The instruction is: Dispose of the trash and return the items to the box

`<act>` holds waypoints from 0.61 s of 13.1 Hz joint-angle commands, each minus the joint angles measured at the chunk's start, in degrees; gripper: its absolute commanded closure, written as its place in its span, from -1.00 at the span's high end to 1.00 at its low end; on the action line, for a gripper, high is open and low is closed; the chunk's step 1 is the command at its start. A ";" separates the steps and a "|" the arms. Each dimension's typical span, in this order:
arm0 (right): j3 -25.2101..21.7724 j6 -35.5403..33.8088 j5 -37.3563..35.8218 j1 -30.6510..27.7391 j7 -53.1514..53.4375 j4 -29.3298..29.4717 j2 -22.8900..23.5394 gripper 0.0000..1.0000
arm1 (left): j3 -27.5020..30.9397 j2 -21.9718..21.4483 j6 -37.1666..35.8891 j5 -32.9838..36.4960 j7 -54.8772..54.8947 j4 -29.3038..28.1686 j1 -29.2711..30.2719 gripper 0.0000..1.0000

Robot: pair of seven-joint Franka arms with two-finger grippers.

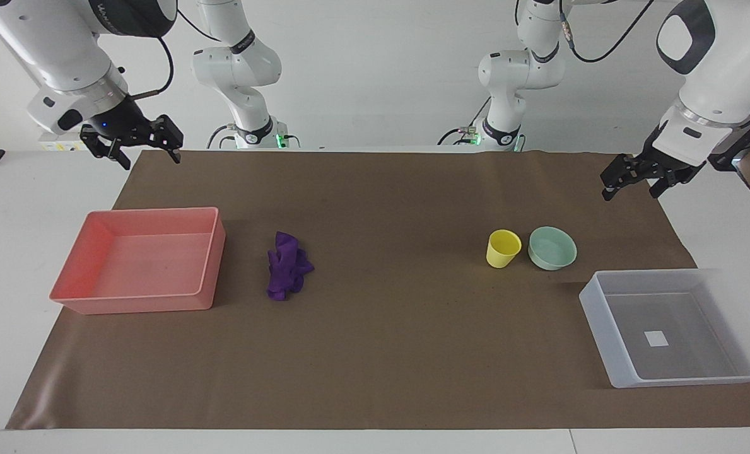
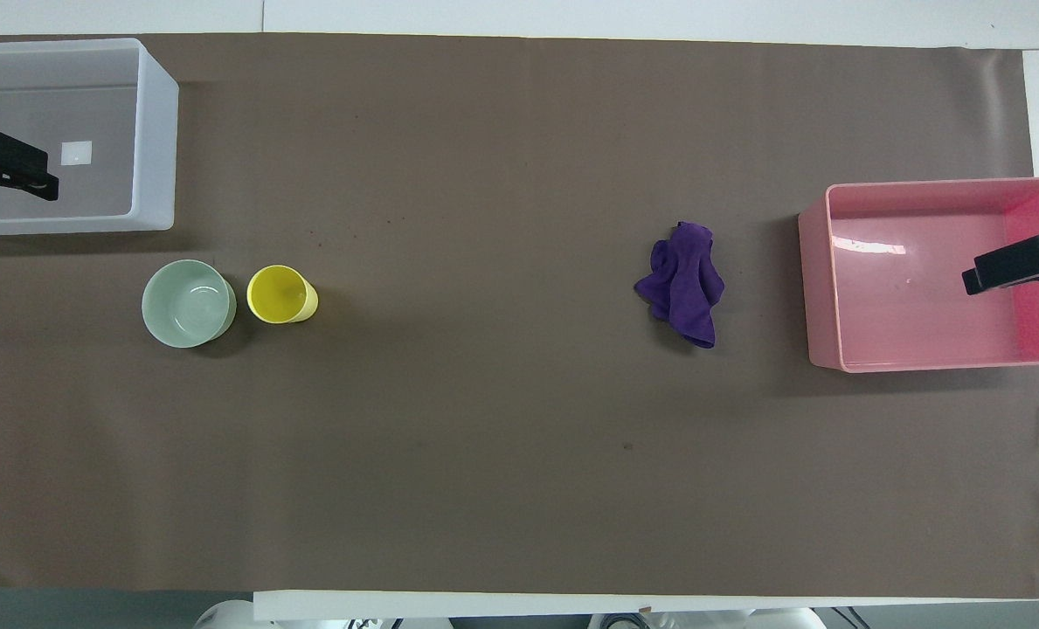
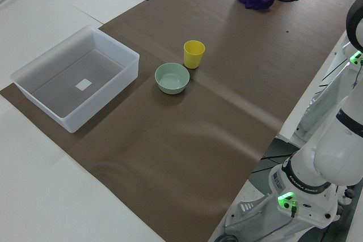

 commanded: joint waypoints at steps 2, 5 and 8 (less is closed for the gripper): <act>0.42 5.02 0.10 2.72 -0.20 -4.61 -0.23 0.99 | 0.38 -1.46 -0.49 -0.63 0.93 -0.70 0.25 1.00; 0.42 10.89 0.45 7.37 1.82 -5.75 4.07 0.99 | 0.56 -4.25 4.39 -0.63 0.32 -7.51 0.34 1.00; 0.42 21.42 3.34 12.64 6.29 -9.61 8.46 0.99 | 0.73 -11.73 26.19 -0.63 -4.76 -29.74 1.38 1.00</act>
